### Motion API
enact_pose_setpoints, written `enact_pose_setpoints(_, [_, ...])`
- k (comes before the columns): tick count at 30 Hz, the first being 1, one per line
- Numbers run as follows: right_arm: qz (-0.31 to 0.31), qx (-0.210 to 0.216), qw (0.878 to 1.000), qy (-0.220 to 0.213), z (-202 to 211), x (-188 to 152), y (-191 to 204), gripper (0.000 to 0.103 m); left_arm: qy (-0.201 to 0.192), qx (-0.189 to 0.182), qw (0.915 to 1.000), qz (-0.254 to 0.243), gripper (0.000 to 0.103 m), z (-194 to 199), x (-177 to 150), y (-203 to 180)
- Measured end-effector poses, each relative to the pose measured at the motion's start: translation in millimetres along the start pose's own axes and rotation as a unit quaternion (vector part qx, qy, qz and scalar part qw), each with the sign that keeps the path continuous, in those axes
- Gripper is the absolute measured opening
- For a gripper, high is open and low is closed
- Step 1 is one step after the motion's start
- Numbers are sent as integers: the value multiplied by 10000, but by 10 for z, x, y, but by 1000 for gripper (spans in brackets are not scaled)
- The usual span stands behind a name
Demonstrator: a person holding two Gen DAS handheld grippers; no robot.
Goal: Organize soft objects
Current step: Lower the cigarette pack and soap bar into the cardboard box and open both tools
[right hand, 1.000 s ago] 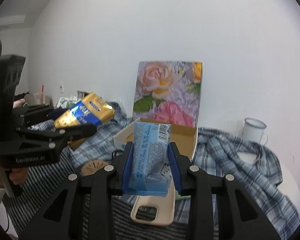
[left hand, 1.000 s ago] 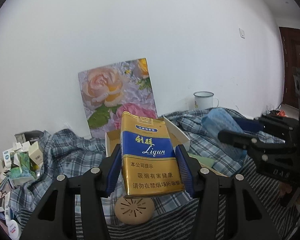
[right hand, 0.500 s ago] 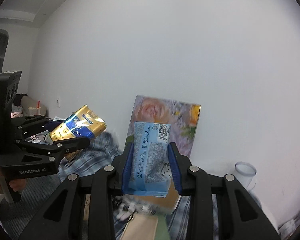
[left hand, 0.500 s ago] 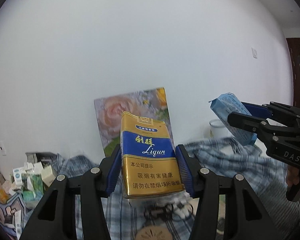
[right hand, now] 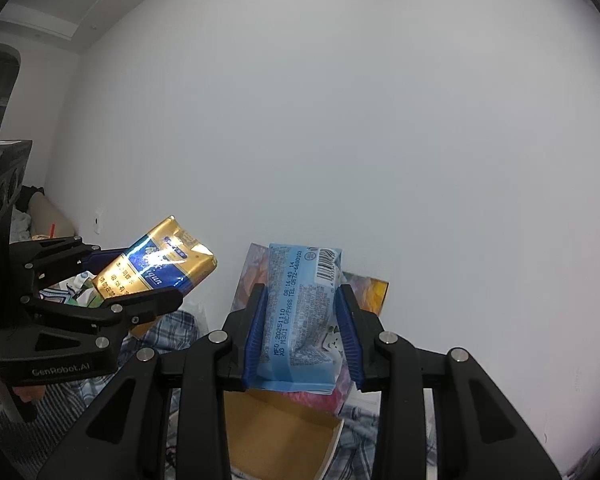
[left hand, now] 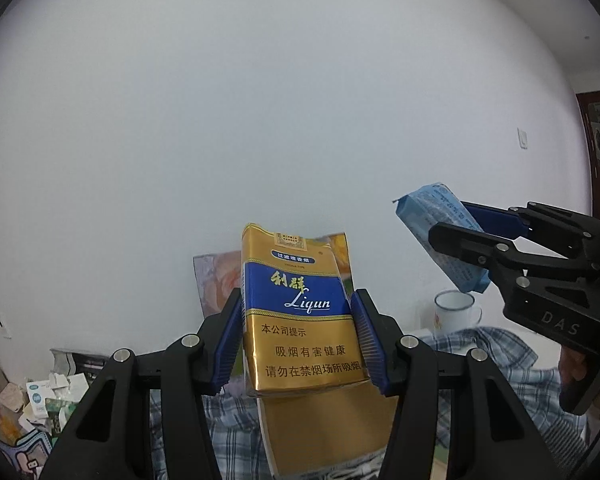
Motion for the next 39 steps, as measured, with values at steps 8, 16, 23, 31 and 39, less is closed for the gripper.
enact_pose_setpoints(8, [-59,-142,9992,-357,-14,301,-108,34,-145,29,9998,138,55,-216,265,50])
enact_pose_setpoints(16, [-225,-128,9996,-137,-270,50,-173,34,4,52,9998,206,55,-542,244,74])
enact_pose_setpoints(23, [-515,73,9977,446,-704,-432,-190,34,480,-65,9987,172,55,-882,-121,23])
enact_pose_setpoints(31, [-912,331,9893,1094,-1221,-912,-109,34,1020,-96,9947,98,55,-1240,-476,-69])
enact_pose_setpoints(39, [-1109,311,9786,1703,-1469,-1364,-286,34,1556,57,9878,24,55,-1472,-976,111])
Point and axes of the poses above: each gripper's, at about its wrist camera, not at the fingertips, and z roughly against the way its jaws point, y to its left, x to its top, the point moved 10 cm from there along -z, roughly the way its jaws point, and after that the axes turned 3 degrees about x, right-handed, at the moved point
